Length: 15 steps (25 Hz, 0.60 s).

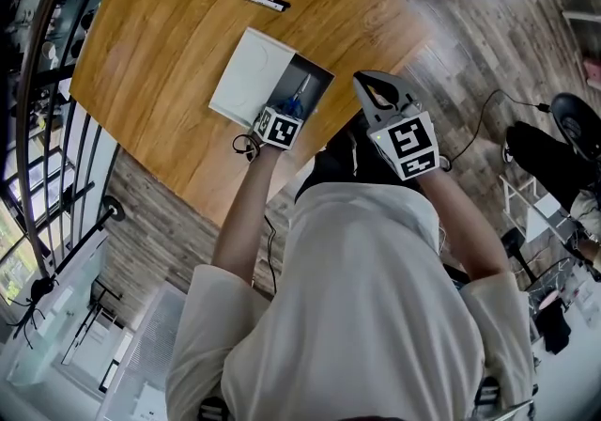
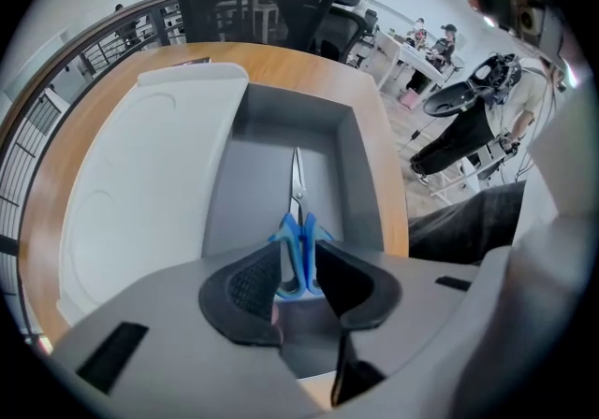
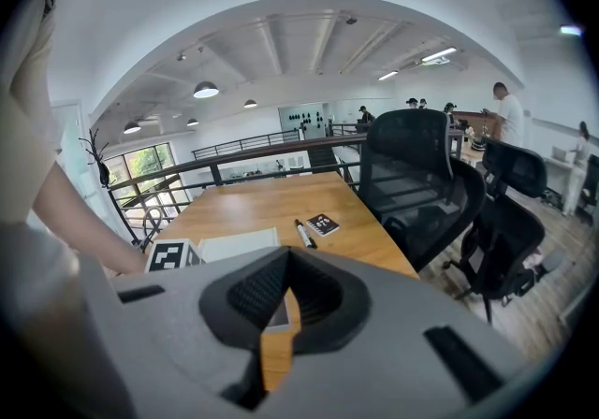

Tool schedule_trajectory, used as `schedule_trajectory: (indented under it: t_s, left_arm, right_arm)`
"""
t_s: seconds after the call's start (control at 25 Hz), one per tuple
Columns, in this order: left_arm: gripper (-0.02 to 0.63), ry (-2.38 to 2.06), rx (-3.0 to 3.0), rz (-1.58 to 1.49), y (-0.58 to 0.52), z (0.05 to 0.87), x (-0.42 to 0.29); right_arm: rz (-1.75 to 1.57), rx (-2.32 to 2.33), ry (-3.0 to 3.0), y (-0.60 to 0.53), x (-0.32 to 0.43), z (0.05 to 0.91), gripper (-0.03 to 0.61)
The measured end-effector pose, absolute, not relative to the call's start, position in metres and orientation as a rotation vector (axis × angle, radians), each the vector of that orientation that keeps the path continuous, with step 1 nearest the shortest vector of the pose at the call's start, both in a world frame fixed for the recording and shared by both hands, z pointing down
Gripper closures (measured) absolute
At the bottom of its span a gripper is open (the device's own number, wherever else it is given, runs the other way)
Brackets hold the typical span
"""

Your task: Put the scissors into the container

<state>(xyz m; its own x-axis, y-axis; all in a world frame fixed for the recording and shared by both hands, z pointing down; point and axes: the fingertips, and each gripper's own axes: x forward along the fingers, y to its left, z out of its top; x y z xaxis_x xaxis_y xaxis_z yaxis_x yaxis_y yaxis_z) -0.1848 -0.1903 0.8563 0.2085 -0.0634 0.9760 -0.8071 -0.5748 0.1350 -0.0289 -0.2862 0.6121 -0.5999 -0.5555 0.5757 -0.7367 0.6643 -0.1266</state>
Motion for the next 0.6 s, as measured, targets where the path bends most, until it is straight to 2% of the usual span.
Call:
schedule_trajectory:
  t_s: [0.28, 0.6]
  left_arm:
    - [0.505, -0.864, 1.887, 1.345, -0.192, 0.828, -0.183]
    - [0.535, -0.97, 1.98, 1.239, -0.197, 0.782, -0.185]
  right_arm:
    - [0.433, 0.992, -2.397, -0.274, -0.037, 0.601, 0.576]
    - [0.32, 0.964, -2.409, -0.259, -0.049, 0.588, 0.577]
